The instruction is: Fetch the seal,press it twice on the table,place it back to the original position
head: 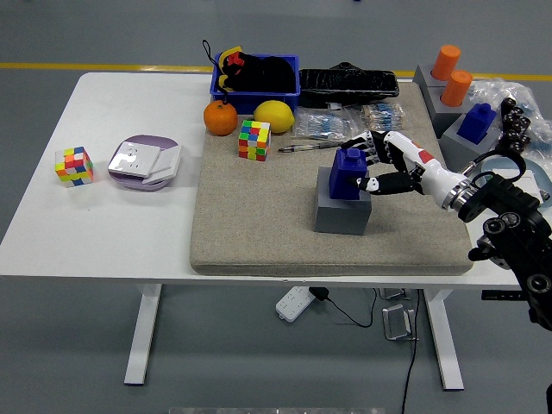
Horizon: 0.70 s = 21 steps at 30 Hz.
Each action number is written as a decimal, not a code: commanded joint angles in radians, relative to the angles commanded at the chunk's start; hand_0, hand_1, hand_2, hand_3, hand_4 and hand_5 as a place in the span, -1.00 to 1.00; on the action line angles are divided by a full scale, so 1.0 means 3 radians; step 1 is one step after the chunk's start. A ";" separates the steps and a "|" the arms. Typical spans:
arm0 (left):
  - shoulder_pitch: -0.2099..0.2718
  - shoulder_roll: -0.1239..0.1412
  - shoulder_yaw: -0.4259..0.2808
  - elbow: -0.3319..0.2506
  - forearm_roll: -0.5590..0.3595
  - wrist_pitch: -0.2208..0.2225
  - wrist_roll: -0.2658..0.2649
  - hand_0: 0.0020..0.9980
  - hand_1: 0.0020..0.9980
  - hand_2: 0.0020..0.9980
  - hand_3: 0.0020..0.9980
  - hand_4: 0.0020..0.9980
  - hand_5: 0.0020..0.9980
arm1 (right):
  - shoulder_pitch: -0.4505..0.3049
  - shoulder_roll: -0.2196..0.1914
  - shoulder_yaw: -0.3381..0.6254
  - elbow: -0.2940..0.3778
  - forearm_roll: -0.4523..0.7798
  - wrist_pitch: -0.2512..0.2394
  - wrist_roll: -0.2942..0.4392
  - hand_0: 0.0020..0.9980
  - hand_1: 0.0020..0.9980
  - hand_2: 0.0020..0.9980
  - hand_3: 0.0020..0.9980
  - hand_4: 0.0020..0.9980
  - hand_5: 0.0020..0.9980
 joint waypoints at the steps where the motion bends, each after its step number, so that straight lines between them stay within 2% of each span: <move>1: 0.0000 -0.0001 -0.0002 0.0000 0.0001 0.0000 0.0000 0.63 0.64 0.58 0.68 0.61 -0.18 | 0.0001 0.0001 0.0003 -0.0003 -0.0003 0.0000 0.0001 0.02 -0.21 -0.22 -0.15 0.38 -1.00; 21: 0.0005 -0.0026 -0.0019 0.0005 0.0011 -0.0003 -0.0001 0.63 0.64 0.58 0.67 0.60 -0.18 | -0.0012 0.0018 0.0014 -0.0037 -0.0030 -0.0026 0.0023 0.02 -0.22 -0.23 -0.16 0.38 -1.00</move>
